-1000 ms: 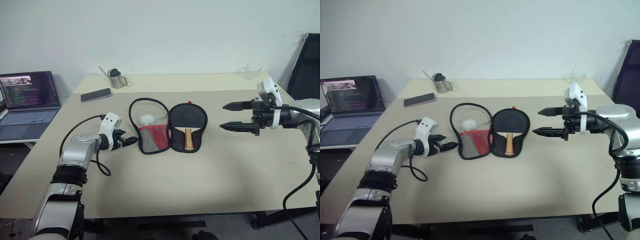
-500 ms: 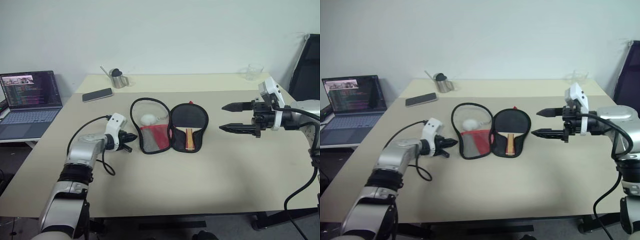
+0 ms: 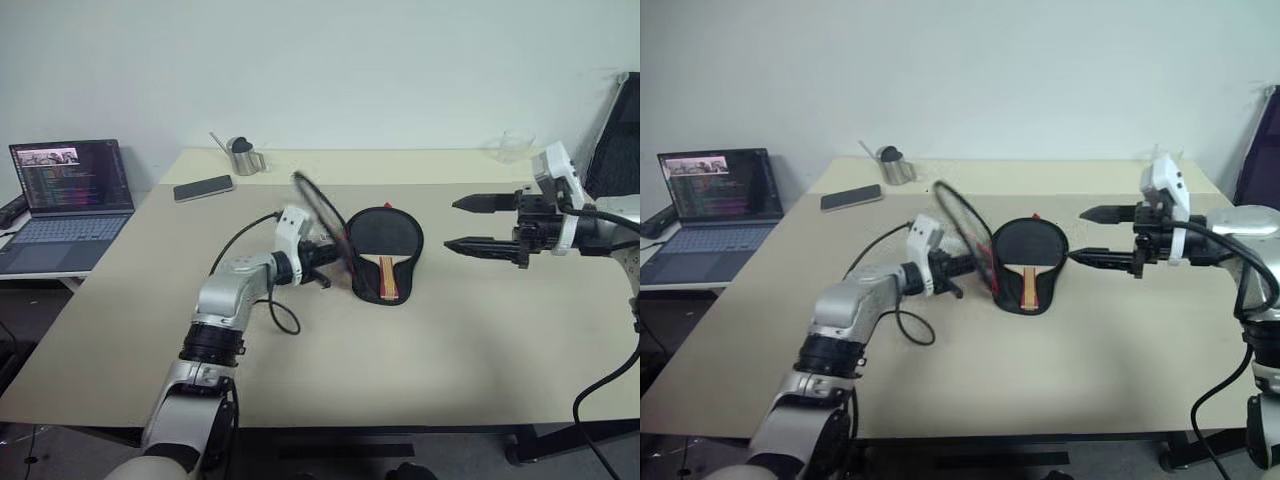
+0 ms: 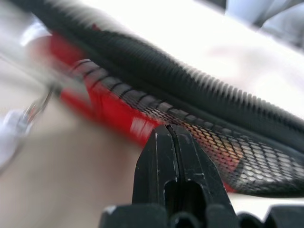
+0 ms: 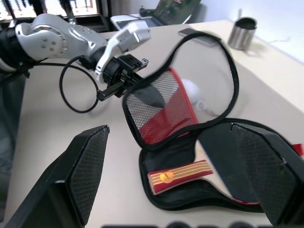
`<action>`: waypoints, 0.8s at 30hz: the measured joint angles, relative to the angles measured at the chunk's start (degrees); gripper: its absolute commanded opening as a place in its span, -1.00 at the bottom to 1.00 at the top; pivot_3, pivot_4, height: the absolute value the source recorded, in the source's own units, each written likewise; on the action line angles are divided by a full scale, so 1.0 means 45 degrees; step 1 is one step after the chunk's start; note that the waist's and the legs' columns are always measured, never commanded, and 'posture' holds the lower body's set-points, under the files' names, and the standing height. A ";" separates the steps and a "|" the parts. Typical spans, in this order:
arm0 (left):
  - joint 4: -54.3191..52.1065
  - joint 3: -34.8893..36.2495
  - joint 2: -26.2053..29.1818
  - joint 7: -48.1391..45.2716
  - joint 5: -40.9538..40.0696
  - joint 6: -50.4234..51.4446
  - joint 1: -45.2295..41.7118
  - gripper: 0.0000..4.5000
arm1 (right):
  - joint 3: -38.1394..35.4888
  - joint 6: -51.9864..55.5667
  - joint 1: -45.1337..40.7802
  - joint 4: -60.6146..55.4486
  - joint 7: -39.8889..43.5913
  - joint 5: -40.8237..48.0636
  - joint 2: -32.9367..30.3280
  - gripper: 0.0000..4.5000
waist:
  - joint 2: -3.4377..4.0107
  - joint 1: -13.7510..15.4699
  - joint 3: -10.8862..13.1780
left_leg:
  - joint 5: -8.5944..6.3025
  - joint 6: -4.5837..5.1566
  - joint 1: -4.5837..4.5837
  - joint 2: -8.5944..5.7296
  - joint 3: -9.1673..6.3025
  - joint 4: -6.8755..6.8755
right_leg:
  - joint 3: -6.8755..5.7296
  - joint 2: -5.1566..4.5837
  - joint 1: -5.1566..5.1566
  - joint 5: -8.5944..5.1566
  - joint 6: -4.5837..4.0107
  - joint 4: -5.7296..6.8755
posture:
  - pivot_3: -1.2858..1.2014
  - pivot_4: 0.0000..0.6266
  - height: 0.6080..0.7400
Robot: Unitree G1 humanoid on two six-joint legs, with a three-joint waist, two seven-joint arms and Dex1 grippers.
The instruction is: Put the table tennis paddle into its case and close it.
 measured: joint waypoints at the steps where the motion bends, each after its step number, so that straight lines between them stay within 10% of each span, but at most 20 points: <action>1: 0.0007 0.0000 -0.0322 0.0105 -0.0034 -0.0022 -0.0255 -1.00 | -0.0122 0.0009 0.0050 -0.0056 -0.0092 0.0008 -0.0056 1.00 | -0.0001 0.0016 0.0001 | 0.0000 0.0000 0.0000 -0.0001 0.0000 0.0002 | 0.0000 0.0000 0.0003 0.0001 0.0002 -0.0005 | 0.03 -0.52 1.00; 10: 0.0845 -0.1964 -0.2082 0.1155 0.0922 0.0348 -0.0284 -1.00 | -0.0671 0.0753 0.0640 -0.0792 -0.1064 0.0280 -0.0194 1.00 | -0.0004 -0.0044 -0.0002 | 0.0000 0.0001 0.0017 0.0012 0.0017 -0.0006 | 0.0022 0.0014 0.0000 0.0005 0.0000 0.0008 | 0.03 -0.52 1.00; 16: -0.0161 -0.1647 0.0553 -0.0398 0.0580 0.0602 0.0129 -1.00 | -0.1053 0.2577 0.0303 -0.0250 -0.3965 0.0352 0.1029 1.00 | -0.0001 -0.0104 -0.0004 | 0.0002 -0.0002 0.0045 0.0028 0.0028 -0.0002 | 0.0039 0.0028 0.0012 0.0028 -0.0034 0.0011 | 0.03 -0.52 1.00; 24: -0.2841 -0.0490 0.3765 -0.3233 -0.0874 0.0657 0.1311 -1.00 | -0.3151 0.8324 -0.0768 0.1480 -1.0205 0.0745 0.6436 1.00 | 0.0007 -0.0072 -0.0007 | 0.0005 -0.0008 0.0014 0.0034 0.0015 -0.0012 | 0.0038 0.0030 -0.0015 0.0033 -0.0042 -0.0010 | 0.03 -0.52 1.00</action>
